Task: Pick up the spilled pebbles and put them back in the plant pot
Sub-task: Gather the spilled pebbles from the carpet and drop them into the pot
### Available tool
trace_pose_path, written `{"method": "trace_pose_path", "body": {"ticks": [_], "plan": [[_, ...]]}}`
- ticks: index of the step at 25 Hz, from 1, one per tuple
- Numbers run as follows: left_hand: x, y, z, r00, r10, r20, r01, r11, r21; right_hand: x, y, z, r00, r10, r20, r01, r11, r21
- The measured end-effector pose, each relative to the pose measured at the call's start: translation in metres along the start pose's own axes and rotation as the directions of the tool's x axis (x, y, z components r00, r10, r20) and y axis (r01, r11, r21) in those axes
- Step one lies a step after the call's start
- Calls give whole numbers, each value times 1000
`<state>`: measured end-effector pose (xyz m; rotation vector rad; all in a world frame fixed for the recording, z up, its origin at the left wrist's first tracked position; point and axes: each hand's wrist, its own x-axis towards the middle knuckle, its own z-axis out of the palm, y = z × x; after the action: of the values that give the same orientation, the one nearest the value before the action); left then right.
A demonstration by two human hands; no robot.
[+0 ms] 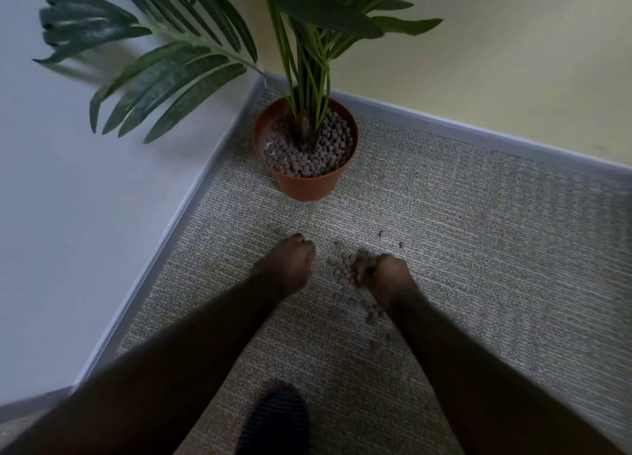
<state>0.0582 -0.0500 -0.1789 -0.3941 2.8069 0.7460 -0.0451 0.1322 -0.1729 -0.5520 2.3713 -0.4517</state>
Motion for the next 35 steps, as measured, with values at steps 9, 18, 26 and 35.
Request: {"method": "trace_pose_path", "body": {"ticks": [9, 18, 26, 35], "plan": [[35, 0, -113, 880, -94, -466, 65, 995, -77, 30, -99, -72, 935, -222, -276, 270, 951, 151], [78, 10, -139, 839, -189, -511, 124, 979, -159, 77, -160, -92, 965, -52, -258, 89, 987, 136], [65, 5, -143, 800, -215, -560, -89, 881, -466, 68, -138, -98, 975, -25, -220, 136, 852, 506], [13, 7, -28, 947, -45, -317, -25, 977, -213, 13, 11, -47, 988, 156, -8, -139, 897, 419]]}}
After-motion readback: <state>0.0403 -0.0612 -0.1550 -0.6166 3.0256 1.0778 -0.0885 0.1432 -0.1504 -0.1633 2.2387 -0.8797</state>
